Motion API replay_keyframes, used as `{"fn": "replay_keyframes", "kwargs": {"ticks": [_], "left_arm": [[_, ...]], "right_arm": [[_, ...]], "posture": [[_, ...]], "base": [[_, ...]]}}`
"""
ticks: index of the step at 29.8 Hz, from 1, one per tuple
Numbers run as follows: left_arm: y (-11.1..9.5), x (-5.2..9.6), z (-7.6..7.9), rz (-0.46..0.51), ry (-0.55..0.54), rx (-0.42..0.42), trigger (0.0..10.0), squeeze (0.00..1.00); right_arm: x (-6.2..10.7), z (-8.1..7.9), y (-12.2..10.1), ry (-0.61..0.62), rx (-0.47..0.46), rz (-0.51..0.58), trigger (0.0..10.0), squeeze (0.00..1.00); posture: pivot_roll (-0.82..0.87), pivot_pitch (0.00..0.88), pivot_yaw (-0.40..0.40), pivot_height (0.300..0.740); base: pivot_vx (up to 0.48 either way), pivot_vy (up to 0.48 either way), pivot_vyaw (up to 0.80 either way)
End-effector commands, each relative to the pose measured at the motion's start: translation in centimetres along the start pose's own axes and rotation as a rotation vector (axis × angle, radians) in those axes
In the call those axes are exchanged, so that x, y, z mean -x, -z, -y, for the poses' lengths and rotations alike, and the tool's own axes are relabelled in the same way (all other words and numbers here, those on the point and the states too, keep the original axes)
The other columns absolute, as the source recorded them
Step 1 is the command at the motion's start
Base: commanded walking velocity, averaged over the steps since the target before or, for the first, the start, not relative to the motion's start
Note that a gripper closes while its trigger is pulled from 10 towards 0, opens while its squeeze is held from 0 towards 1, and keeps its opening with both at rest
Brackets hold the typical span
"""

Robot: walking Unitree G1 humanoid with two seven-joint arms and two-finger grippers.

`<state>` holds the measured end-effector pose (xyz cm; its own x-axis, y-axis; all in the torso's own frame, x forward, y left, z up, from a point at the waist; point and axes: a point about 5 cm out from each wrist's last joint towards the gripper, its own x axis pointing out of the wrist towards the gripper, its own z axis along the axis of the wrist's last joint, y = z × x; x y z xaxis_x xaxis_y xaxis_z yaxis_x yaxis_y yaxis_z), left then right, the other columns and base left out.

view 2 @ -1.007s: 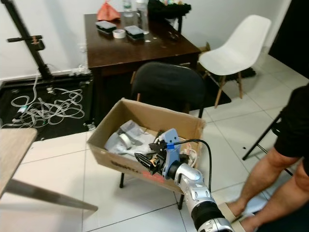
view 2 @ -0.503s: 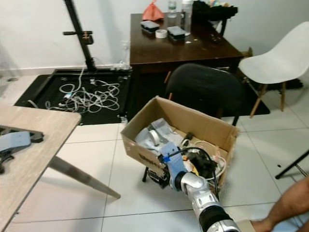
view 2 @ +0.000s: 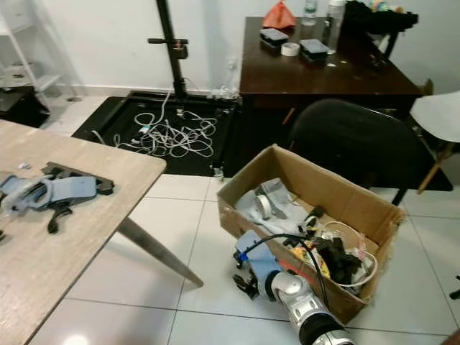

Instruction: Picking trash to rubbish bin

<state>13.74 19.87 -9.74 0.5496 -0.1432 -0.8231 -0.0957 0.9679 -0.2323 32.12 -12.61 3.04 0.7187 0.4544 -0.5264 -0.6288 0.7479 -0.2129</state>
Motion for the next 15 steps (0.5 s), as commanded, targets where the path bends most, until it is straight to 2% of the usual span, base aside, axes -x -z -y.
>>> {"fn": "replay_keyframes", "kwargs": {"ticks": [1,2,3,4,6,7,8,9,11,12,13,14,15], "left_arm": [[1.2,0.2,0.0,-0.045,-0.01,0.01,10.0,0.0],[1.2,0.2,0.0,-0.045,-0.01,0.01,10.0,0.0],[1.3,0.2,-0.1,-0.046,-0.011,0.011,10.0,0.0],[1.3,0.2,-0.1,-0.046,-0.011,0.011,10.0,0.0],[1.4,0.3,-0.1,-0.053,-0.015,0.009,10.0,0.0],[1.4,0.3,-0.1,-0.053,-0.015,0.009,10.0,0.0],[1.6,0.3,-0.2,-0.06,-0.018,0.007,10.0,0.0],[1.6,0.3,-0.2,-0.06,-0.018,0.007,10.0,0.0],[1.7,0.4,-0.3,-0.066,-0.022,0.004,10.0,0.0],[1.7,0.4,-0.3,-0.066,-0.022,0.004,10.0,0.0],[1.7,0.4,-0.3,-0.072,-0.025,0.001,10.0,0.0],[1.7,0.4,-0.3,-0.072,-0.025,0.001,10.0,0.0],[1.8,0.4,-0.3,-0.076,-0.028,0.002,10.0,0.0]], "right_arm": [[0.7,-0.7,3.2,0.004,-0.023,-0.114,10.0,0.0],[0.7,-0.7,3.2,0.004,-0.023,-0.114,10.0,0.0],[1.3,-0.8,5.0,0.021,-0.058,-0.171,10.0,0.0],[1.3,-0.8,5.0,0.021,-0.058,-0.171,10.0,0.0],[3.1,-1.0,9.0,0.076,-0.126,-0.308,10.0,0.0],[3.1,-1.0,9.0,0.076,-0.126,-0.308,10.0,0.0],[4.7,-1.4,12.0,0.121,-0.183,-0.414,10.0,0.0],[4.7,-1.4,12.0,0.121,-0.183,-0.414,10.0,0.0],[5.9,-2.0,13.9,0.141,-0.214,-0.483,10.0,0.0],[5.9,-2.0,13.9,0.141,-0.214,-0.483,10.0,0.0],[7.5,-3.2,16.3,0.155,-0.247,-0.575,10.0,0.0],[7.5,-3.2,16.3,0.155,-0.247,-0.575,10.0,0.0],[8.4,-4.0,17.6,0.153,-0.25,-0.631,10.0,0.0]], "posture": [[-0.1,0.195,0.023,0.74],[-0.1,0.195,0.023,0.74],[-0.1,0.194,0.024,0.74],[-0.1,0.194,0.024,0.74],[-0.1,0.197,0.027,0.74],[-0.1,0.197,0.027,0.74],[-0.1,0.198,0.027,0.74],[-0.1,0.198,0.027,0.74],[-0.1,0.2,0.027,0.74],[-0.1,0.2,0.027,0.74],[-0.1,0.2,0.027,0.74],[-0.1,0.2,0.027,0.74],[-0.1,0.201,0.027,0.74]], "base": [[0.0,0.0,0.74],[0.0,0.0,0.74],[0.0,0.0,0.74],[0.0,0.0,0.74],[0.0,0.0,0.74],[0.0,0.0,0.74],[0.0,0.0,0.73],[0.0,0.0,0.73],[0.0,0.0,0.73],[0.0,0.0,0.73],[0.0,0.0,0.73],[0.0,0.0,0.73],[0.0,0.0,0.73]]}}
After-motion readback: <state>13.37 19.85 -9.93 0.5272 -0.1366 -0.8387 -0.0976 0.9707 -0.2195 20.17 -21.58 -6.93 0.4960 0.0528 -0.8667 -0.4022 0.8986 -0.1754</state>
